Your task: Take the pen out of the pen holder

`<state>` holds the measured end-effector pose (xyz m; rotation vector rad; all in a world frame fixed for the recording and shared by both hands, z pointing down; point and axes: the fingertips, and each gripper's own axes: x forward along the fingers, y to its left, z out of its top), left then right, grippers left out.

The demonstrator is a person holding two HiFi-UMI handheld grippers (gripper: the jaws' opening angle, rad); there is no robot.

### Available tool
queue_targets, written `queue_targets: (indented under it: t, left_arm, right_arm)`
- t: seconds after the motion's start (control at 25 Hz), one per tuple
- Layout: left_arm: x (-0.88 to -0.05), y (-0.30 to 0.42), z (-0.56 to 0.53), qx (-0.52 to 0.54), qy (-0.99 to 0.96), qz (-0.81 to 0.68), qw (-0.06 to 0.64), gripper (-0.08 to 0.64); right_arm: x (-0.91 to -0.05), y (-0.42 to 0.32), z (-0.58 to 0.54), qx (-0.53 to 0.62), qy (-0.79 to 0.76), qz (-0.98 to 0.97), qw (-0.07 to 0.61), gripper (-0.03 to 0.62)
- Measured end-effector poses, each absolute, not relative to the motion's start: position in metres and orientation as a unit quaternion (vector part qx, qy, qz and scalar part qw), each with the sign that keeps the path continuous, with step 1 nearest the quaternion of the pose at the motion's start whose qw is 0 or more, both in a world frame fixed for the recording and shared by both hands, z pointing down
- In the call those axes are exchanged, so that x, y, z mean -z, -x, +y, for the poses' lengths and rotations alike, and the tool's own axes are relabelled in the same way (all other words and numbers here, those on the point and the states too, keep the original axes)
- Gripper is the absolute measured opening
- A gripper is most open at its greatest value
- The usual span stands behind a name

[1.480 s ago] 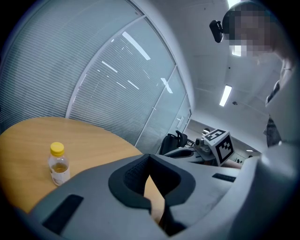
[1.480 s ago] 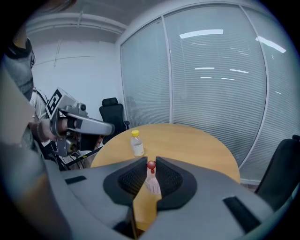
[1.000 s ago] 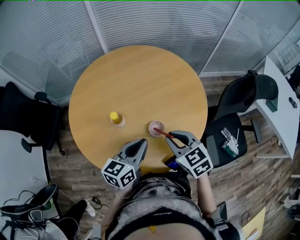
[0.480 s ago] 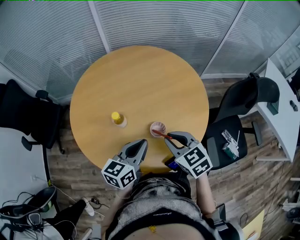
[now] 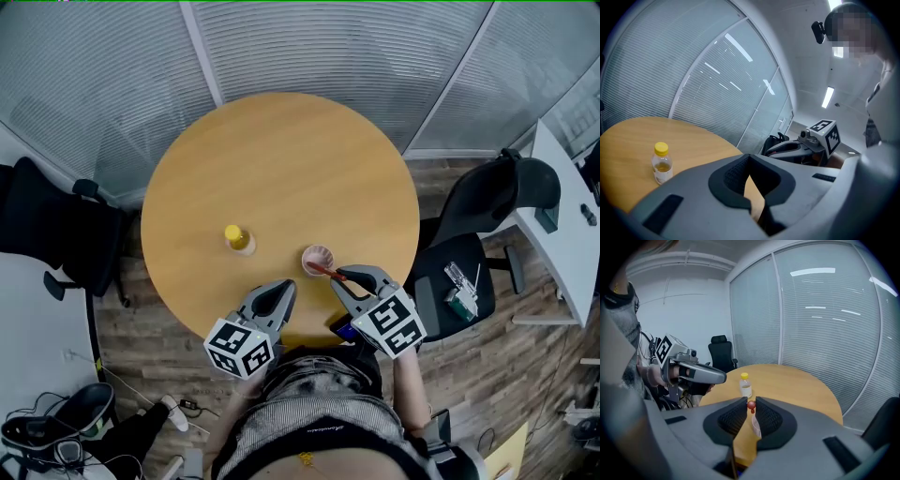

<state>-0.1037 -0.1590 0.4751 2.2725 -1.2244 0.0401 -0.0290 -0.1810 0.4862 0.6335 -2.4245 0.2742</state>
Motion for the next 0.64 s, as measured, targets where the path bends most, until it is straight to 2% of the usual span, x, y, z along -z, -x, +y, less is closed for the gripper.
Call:
queue_targets:
  t: [0.64]
  left_arm:
    - [-0.4778,0.1065,-0.1545,-0.014,-0.847,-0.451,0.28,0.003]
  right_arm:
    - [-0.4886,0.0305,-0.18,-0.102,-0.243,-0.913,0.313,0.067]
